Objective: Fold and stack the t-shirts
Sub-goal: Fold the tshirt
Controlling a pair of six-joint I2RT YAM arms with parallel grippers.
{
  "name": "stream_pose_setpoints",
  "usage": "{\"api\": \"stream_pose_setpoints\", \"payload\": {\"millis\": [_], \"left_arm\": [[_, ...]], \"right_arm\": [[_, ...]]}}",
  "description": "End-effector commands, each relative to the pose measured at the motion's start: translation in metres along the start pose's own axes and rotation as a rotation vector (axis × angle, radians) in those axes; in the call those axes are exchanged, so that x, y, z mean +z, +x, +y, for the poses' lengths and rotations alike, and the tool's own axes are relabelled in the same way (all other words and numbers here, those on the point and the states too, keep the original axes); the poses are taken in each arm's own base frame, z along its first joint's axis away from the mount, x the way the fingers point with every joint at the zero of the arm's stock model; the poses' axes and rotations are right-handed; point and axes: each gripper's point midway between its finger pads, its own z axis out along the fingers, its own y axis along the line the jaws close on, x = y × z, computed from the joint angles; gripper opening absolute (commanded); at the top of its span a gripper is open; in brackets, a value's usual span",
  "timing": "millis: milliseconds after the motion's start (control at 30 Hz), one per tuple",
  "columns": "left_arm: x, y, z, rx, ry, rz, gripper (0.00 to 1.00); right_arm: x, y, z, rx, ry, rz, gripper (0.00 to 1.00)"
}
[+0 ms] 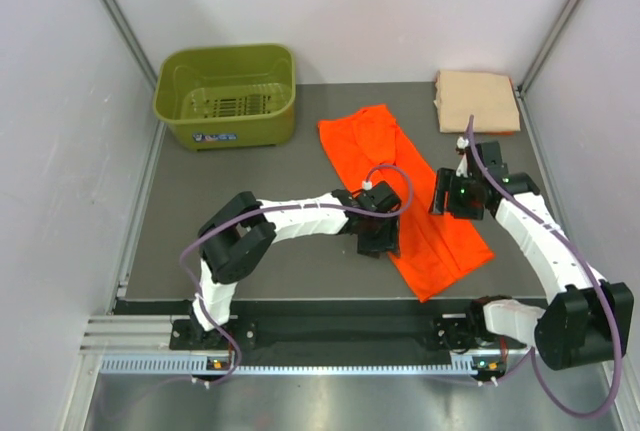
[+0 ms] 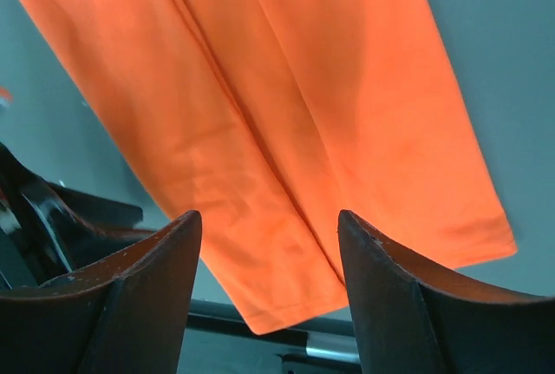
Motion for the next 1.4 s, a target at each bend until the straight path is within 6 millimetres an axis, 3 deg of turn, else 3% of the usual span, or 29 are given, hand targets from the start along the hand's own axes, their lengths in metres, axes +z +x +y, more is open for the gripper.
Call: {"api": "stream_pose_setpoints", "payload": {"millis": [0,333,467,567,667,967,1100,1233,1300,1367], "left_arm": [[0.001,-0.001,-0.003,-0.112,0.006,0.009,0.6],[0.023,-0.007,0.008,-0.123,-0.027,-0.023,0.49],[0.029,-0.006,0.02,-0.106,-0.06,-0.023,0.27],[0.025,-0.004,0.033,-0.095,-0.097,-0.029,0.02],[0.02,-0.004,0.046,-0.077,-0.127,-0.038,0.0],[-0.03,0.009,0.104,0.028,-0.274,-0.076,0.0],[-0.064,0.018,0.149,0.037,-0.379,-0.078,0.0],[-0.095,0.015,0.198,-0.076,-0.445,-0.085,0.0],[-0.108,0.015,0.207,-0.108,-0.434,-0.107,0.01],[-0.116,0.012,0.204,-0.115,-0.401,-0.127,0.09]], "right_arm": [[-0.005,0.008,-0.007,-0.004,0.015,-0.007,0.65],[-0.002,0.018,-0.008,-0.023,0.001,0.006,0.65],[0.002,0.021,-0.009,-0.034,0.005,0.018,0.64],[0.005,0.023,-0.008,-0.032,-0.002,0.039,0.65],[0.006,0.023,-0.006,-0.031,-0.015,0.045,0.65],[0.012,0.024,0.001,-0.033,-0.049,0.07,0.65],[0.02,0.03,0.01,-0.024,-0.088,0.1,0.65],[0.028,0.039,0.022,-0.036,-0.125,0.129,0.65],[0.031,0.044,0.028,-0.034,-0.141,0.153,0.65],[0.033,0.053,0.035,-0.041,-0.159,0.184,0.65]]}}
